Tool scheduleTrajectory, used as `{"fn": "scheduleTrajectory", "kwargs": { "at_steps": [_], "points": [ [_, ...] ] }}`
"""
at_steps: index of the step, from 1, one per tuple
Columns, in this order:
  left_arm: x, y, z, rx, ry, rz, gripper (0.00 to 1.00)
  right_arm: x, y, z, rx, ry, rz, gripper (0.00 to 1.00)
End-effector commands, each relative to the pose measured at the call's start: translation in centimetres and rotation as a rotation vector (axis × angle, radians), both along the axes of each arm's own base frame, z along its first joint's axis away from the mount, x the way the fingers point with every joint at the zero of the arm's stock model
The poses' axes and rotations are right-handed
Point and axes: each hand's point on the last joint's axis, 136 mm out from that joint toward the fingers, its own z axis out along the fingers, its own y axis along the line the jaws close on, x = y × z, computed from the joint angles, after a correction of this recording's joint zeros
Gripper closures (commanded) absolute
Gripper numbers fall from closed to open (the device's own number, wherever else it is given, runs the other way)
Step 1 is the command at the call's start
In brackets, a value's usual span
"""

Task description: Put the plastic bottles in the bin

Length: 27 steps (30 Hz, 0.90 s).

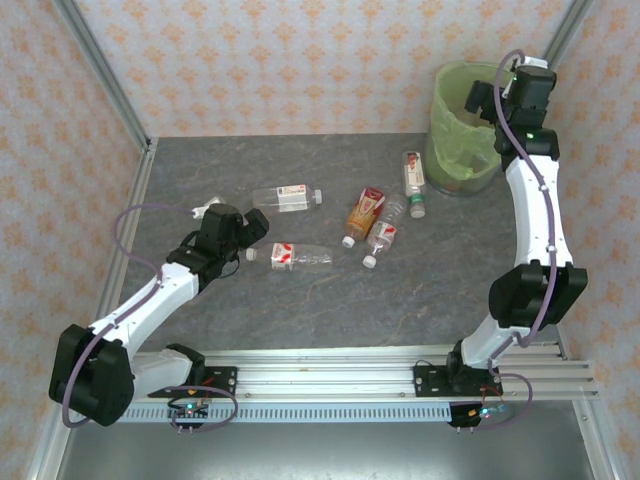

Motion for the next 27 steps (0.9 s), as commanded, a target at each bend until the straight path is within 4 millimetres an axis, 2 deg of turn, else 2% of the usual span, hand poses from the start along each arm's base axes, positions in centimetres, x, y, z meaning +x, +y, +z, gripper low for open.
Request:
{"fn": "scheduleTrajectory", "kwargs": {
  "at_steps": [1, 7, 12, 17, 21, 22, 27],
  "points": [
    [0.2, 1.0, -0.4, 0.024, 0.008, 0.051, 0.0, -1.0, 0.6, 1.5, 0.092, -0.047, 0.0, 0.01],
    [0.1, 1.3, -0.4, 0.017, 0.016, 0.084, 0.0, -2.0, 3.8, 1.2, 0.245, -0.172, 0.125, 0.01],
    [-0.6, 2.5, -0.4, 0.055, 0.046, 0.13, 0.0, -4.5, 5.9, -0.1, 0.296, -0.177, 0.225, 0.01],
    [-1.3, 4.2, -0.6, 0.067, 0.074, 0.255, 0.0, -7.3, 8.2, -1.7, 0.322, -0.207, 0.344, 0.01],
    [-1.3, 4.9, -0.5, 0.086, 0.094, 0.301, 0.0, -8.8, 8.7, -3.7, 0.363, -0.214, 0.36, 0.01],
    [-1.1, 4.8, -0.6, 0.089, 0.104, 0.304, 0.0, -9.6, 8.8, -3.4, 0.37, -0.237, 0.36, 0.01],
    [-0.7, 4.8, -1.4, 0.099, 0.157, 0.324, 0.0, -10.9, 10.1, -4.8, 0.442, -0.237, 0.418, 0.01]
  ]
}}
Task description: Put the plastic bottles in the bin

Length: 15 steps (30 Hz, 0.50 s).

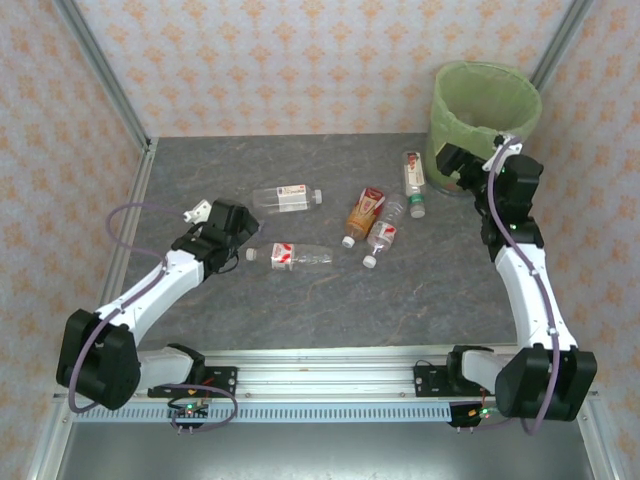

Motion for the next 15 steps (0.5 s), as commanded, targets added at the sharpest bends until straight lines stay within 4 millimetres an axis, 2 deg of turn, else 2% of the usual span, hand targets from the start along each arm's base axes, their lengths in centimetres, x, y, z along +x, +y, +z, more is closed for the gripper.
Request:
{"fn": "scheduleTrajectory", "kwargs": {
  "at_steps": [1, 5, 9, 15],
  "points": [
    [-0.1, 1.4, -0.1, 0.037, 0.044, 0.072, 0.0, -0.9, 2.0, 1.9, 0.064, -0.09, 0.096, 0.01],
    [0.7, 2.2, -0.8, 0.007, 0.094, 0.108, 0.0, -1.8, 3.8, 0.6, 0.074, -0.069, 0.163, 0.01],
    [1.7, 3.3, -1.9, -0.061, 0.124, 0.174, 0.0, -1.8, 4.2, -0.8, 0.069, -0.033, 0.147, 0.01],
    [3.9, 5.2, -2.2, -0.028, 0.199, 0.214, 0.0, -2.1, 6.0, -0.7, 0.069, -0.031, 0.21, 0.01]
  ]
}}
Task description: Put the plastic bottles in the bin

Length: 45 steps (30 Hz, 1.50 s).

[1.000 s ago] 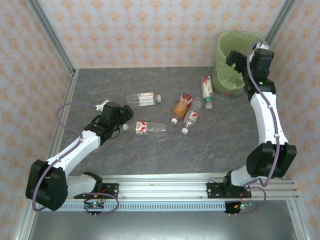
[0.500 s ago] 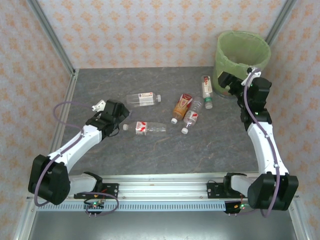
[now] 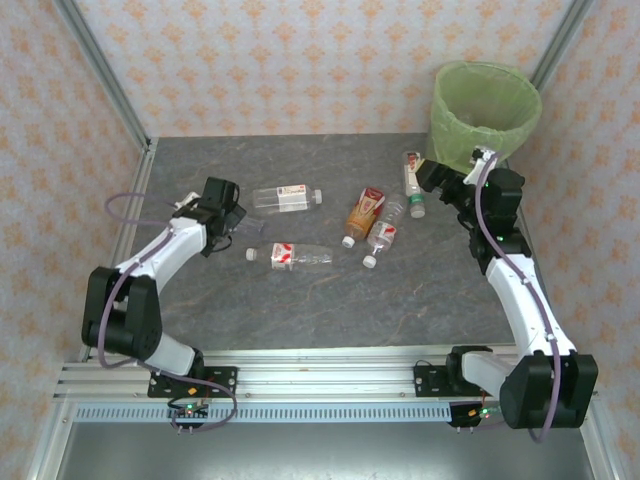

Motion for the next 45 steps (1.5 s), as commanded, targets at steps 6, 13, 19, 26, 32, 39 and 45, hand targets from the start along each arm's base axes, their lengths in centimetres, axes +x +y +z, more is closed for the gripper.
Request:
{"fn": "scheduleTrajectory", "kwargs": {
  "at_steps": [6, 13, 19, 26, 32, 39, 45],
  "points": [
    [2.5, 1.9, 0.1, 0.031, 0.053, 0.097, 0.0, -0.5, 0.1, 1.4, 0.016, -0.057, -0.022, 0.01],
    [4.9, 2.9, -1.3, 0.015, 0.075, 0.186, 0.0, -1.3, 0.0, 0.7, 0.0, -0.031, -0.029, 0.01],
    [5.8, 3.3, -2.9, -0.003, 0.12, 0.241, 0.0, -1.9, -0.1, 0.4, -0.005, -0.021, -0.035, 0.01],
    [7.2, 2.8, -5.9, -0.1, 0.176, 0.223, 0.0, -1.9, -0.2, 0.2, -0.003, -0.019, -0.04, 0.01],
    [7.4, 3.1, -6.7, -0.087, 0.208, 0.226, 0.05, -1.8, -0.1, 0.1, 0.008, -0.019, -0.038, 0.01],
    [7.4, 2.9, -7.6, -0.087, 0.216, 0.202, 0.26, -1.9, 0.4, 0.0, 0.007, -0.011, -0.008, 0.01],
    [8.5, 2.1, -7.6, -0.096, 0.186, 0.081, 0.32, -2.0, 1.1, 0.1, 0.002, -0.009, 0.043, 0.01]
  ]
}}
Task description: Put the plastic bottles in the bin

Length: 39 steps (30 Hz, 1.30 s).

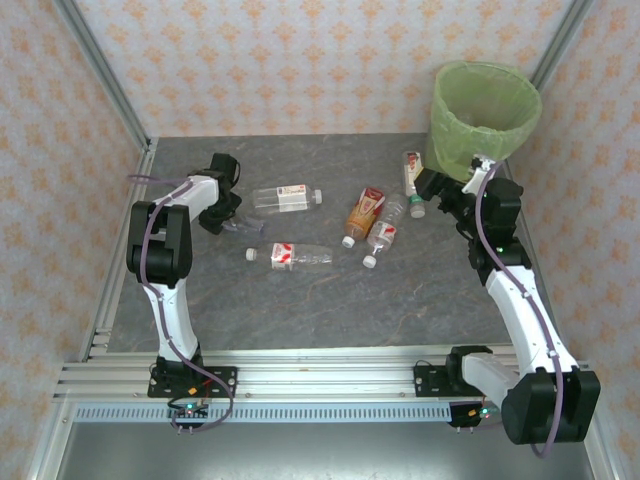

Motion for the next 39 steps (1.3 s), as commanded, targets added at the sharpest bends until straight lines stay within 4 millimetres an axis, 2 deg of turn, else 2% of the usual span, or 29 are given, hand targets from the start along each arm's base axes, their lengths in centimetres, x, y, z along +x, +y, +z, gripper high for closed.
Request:
{"fn": "scheduleTrajectory", "kwargs": {
  "at_steps": [1, 8, 15, 19, 23, 29, 30, 35, 39],
  "points": [
    [0.7, -0.4, 0.1, -0.006, -0.029, -0.08, 0.34, -0.2, 1.0, 0.6, -0.002, -0.018, 0.056, 0.01],
    [0.1, 0.6, 0.7, 0.069, -0.006, -0.121, 0.4, -0.2, 1.0, -0.1, 0.004, -0.006, 0.051, 0.01],
    [0.6, 0.5, 1.2, 0.081, -0.007, -0.185, 0.45, 0.1, 0.7, -0.3, 0.027, -0.012, 0.022, 0.01],
    [0.4, 0.4, 1.4, 0.085, -0.006, -0.2, 0.48, -0.4, 2.9, -0.3, 0.069, 0.01, 0.143, 0.01],
    [0.4, 0.3, 2.0, 0.084, -0.025, -0.213, 0.49, -1.4, 5.8, -0.2, -0.003, -0.02, 0.228, 0.01],
    [0.2, 0.5, 4.1, 0.12, -0.07, -0.238, 0.51, -1.6, 9.0, -1.3, -0.086, -0.028, 0.295, 0.01],
    [0.3, 0.5, 5.8, 0.134, -0.109, -0.243, 0.51, -1.5, 9.4, -1.5, -0.088, -0.017, 0.306, 0.01],
    [0.0, -0.3, 9.1, 0.144, -0.208, -0.28, 0.51, -0.9, 11.3, -2.4, -0.095, 0.021, 0.304, 0.01],
    [-0.2, -2.1, 11.5, 0.136, -0.301, -0.342, 0.51, -0.1, 12.1, -3.4, -0.073, 0.049, 0.261, 0.01]
  ]
}}
